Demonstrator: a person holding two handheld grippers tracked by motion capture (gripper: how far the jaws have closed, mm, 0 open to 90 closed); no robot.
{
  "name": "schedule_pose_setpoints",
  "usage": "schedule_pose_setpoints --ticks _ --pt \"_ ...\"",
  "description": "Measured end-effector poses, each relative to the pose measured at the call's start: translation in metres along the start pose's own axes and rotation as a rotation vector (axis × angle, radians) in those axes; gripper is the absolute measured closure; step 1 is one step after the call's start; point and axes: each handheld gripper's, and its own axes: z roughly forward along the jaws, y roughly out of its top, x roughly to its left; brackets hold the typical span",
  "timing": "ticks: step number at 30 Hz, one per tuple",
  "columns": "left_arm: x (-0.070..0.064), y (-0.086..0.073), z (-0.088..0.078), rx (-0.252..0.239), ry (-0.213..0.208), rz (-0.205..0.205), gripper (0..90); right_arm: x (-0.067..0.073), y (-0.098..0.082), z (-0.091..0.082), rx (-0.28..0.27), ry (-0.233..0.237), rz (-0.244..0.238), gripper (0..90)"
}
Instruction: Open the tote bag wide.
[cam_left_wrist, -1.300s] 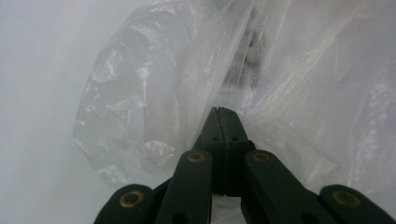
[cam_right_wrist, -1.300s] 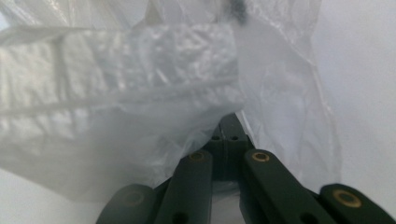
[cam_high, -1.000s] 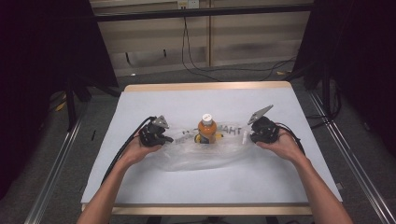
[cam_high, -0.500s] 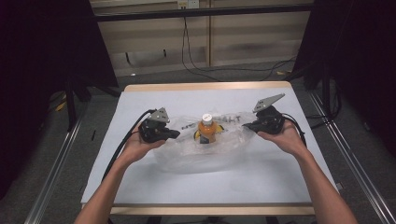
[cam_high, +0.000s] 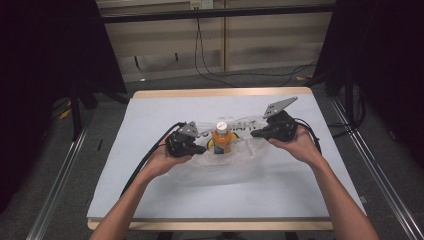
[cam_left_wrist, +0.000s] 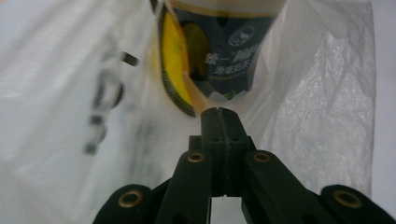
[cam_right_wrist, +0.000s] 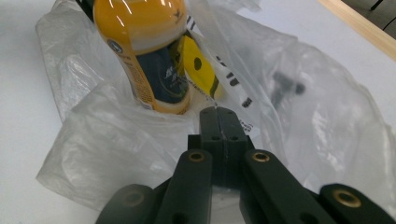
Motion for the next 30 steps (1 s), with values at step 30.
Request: schedule_pose_setpoints --ticks 30 --pt "-0.057 0.003 0.055 0.165 -0.070 0.135 90.0 -0.033 0.031 0.146 0.382 0.136 0.068 90.0"
